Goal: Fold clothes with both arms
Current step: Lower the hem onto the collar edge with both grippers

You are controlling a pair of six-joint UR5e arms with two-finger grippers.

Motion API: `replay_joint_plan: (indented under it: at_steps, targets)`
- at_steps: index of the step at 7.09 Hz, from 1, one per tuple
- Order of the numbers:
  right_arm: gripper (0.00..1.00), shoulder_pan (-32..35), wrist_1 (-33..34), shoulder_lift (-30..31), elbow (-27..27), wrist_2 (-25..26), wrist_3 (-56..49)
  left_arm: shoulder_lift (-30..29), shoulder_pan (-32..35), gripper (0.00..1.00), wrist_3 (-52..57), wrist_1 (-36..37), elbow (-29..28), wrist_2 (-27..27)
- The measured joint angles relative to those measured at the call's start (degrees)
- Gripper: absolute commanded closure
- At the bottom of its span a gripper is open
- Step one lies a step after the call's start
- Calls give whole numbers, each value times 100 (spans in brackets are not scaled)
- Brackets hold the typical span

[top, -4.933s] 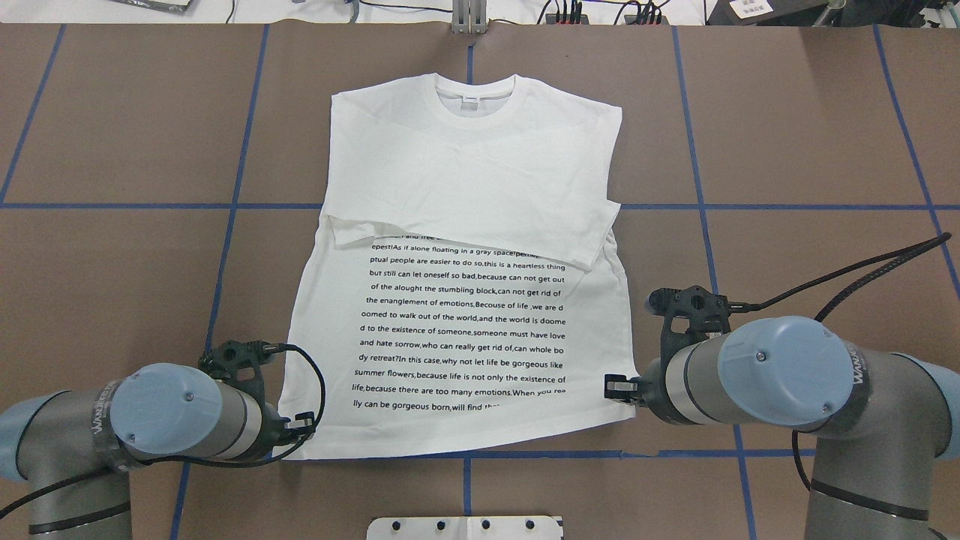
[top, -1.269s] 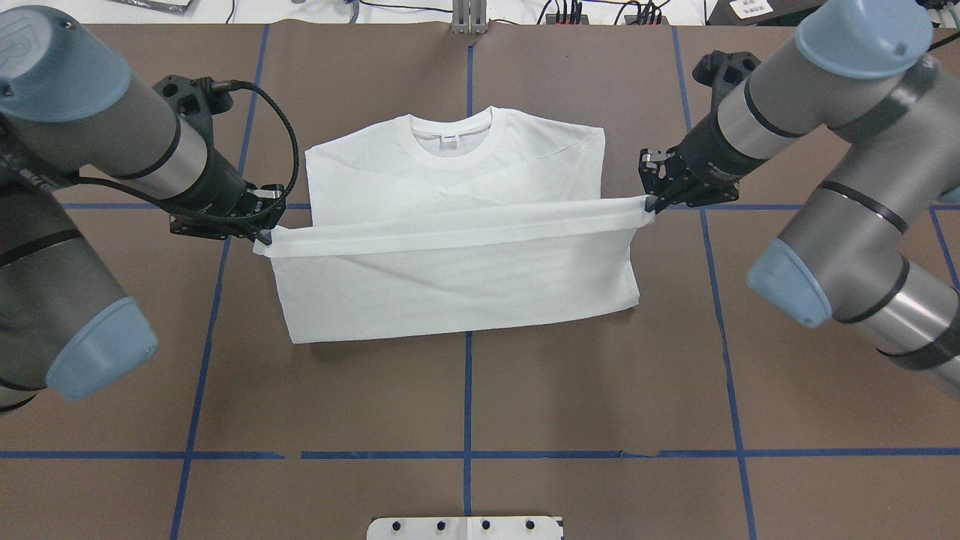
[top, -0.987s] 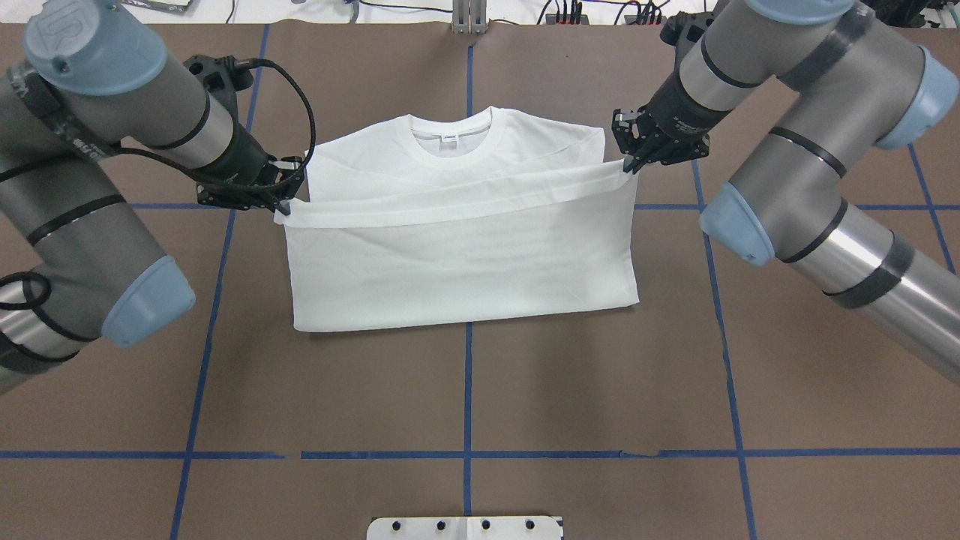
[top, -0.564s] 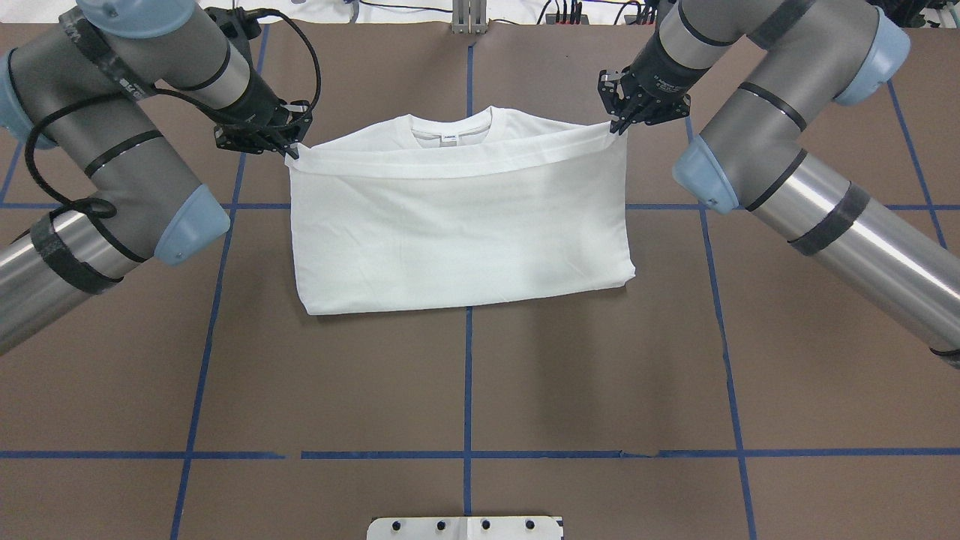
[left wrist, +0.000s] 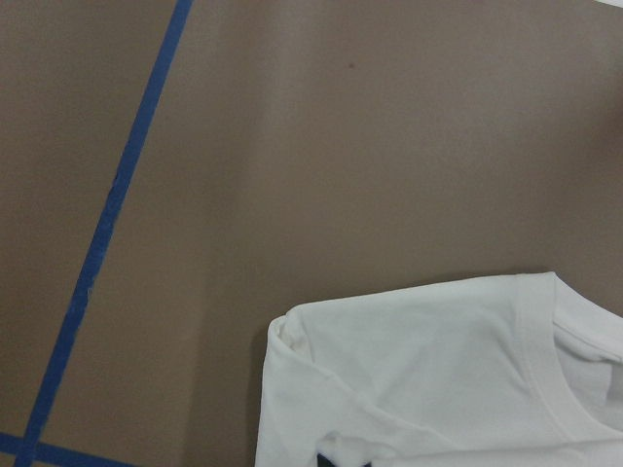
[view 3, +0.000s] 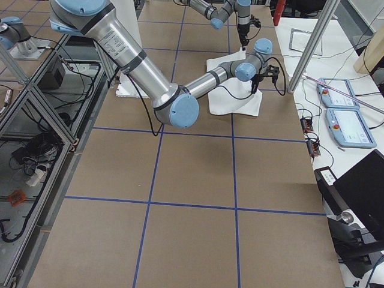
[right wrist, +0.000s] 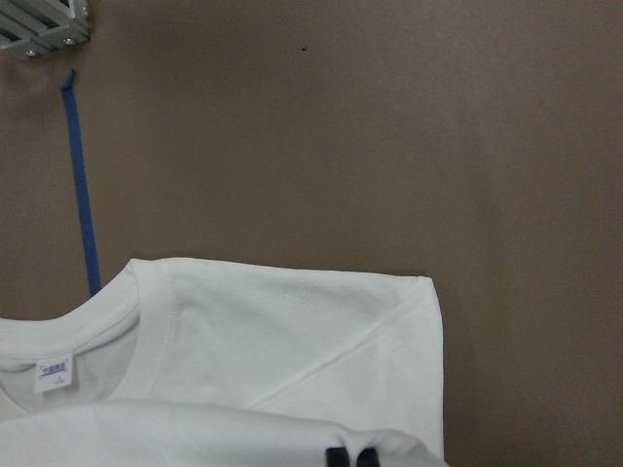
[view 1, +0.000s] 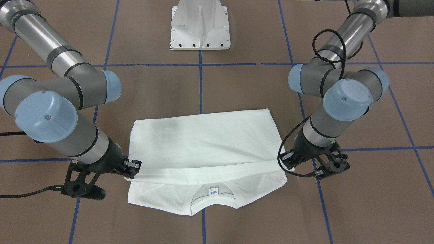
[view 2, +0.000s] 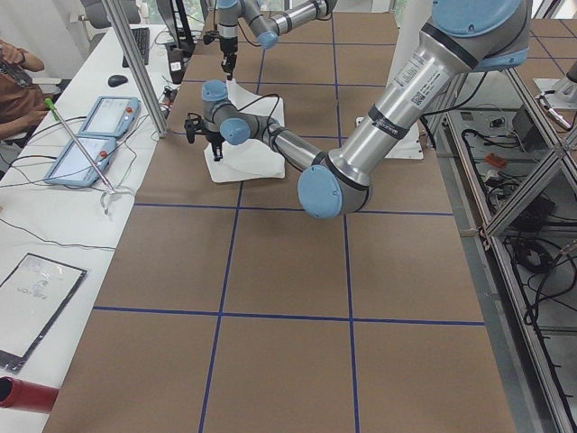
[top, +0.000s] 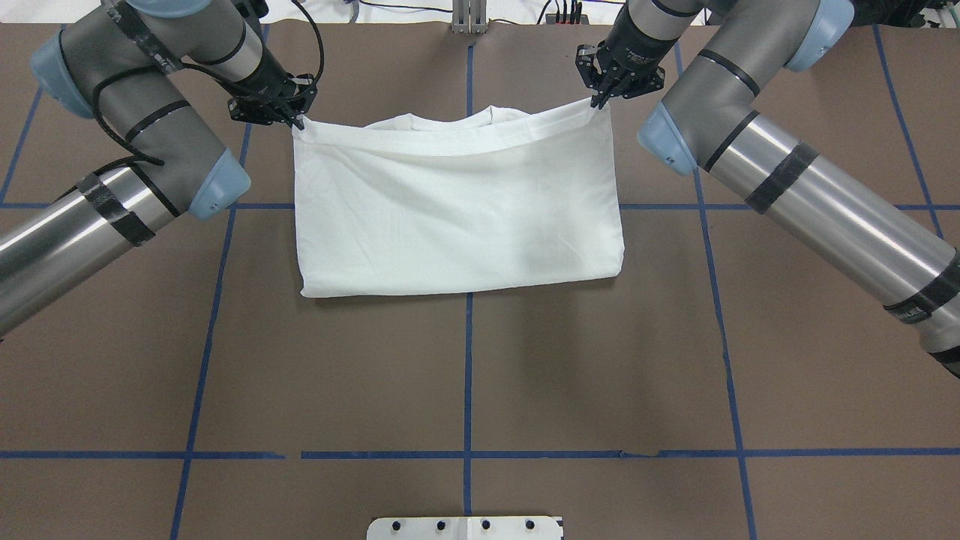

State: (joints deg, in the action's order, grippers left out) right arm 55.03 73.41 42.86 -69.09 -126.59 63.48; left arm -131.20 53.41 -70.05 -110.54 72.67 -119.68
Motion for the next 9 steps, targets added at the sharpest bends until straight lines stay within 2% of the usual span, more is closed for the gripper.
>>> replay_joint_plan:
  at_steps: [3,6,7,8,9]
  targets:
    - [100,-20,-274,-191,664,31,-264,-217,2,100,-4,-315,-698,52]
    - [100,-45,-315,-283,786,31,-350,-329,2,100,-30,-429,-846,57]
    - [79,-88,-314,-302,769,33,-353,-345,2,73,-36,-430,-830,56]
    - [3,-140,-316,-309,750,33,-350,-348,2,27,-41,-425,-814,57]
    - [0,-198,-317,-310,744,76,-341,-345,0,3,-41,-418,-800,59]
